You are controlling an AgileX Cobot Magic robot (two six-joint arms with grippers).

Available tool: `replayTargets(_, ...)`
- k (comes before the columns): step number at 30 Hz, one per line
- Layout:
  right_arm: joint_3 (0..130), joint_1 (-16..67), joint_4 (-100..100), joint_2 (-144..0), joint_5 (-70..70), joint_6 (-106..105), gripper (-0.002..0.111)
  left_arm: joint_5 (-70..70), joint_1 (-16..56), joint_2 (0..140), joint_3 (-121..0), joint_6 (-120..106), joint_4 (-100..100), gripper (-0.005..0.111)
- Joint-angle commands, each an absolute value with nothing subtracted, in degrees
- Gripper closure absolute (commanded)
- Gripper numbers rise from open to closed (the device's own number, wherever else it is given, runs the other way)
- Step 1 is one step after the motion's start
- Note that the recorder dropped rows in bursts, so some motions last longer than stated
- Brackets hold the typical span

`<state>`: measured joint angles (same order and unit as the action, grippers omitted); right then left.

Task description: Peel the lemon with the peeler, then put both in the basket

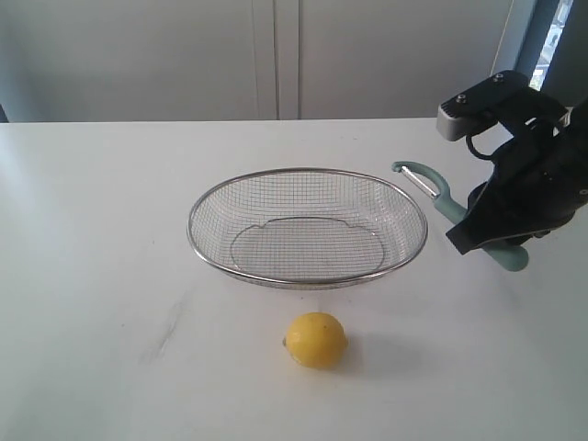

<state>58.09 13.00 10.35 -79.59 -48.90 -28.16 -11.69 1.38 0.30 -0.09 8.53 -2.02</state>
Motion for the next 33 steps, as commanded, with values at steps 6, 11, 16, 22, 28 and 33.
replayTargets(6,57.94,12.61,10.64,-79.48,-48.1,-27.87,0.108,-11.67,1.31,0.0,0.0,8.97,-1.96,0.107)
replayTargets(11,57.94,12.61,10.64,-79.48,-48.1,-27.87,0.108,-11.67,1.31,0.0,0.0,8.97,-1.96,0.107)
replayTargets(16,57.94,12.61,10.64,-79.48,-48.1,-27.87,0.108,-11.3,1.31,0.0,0.0,8.97,-1.96,0.107)
replayTargets(22,57.94,12.61,10.64,-79.48,-48.1,-27.87,0.108,-2.58,1.31,0.0,0.0,8.97,-1.96,0.107)
replayTargets(28,57.94,12.61,10.64,-79.48,-48.1,-27.87,0.108,4.01,1.31,0.0,0.0,8.97,-1.96,0.107)
replayTargets(33,57.94,12.61,10.64,-79.48,-48.1,-27.87,0.108,8.72,1.31,0.0,0.0,8.97,-1.96,0.107)
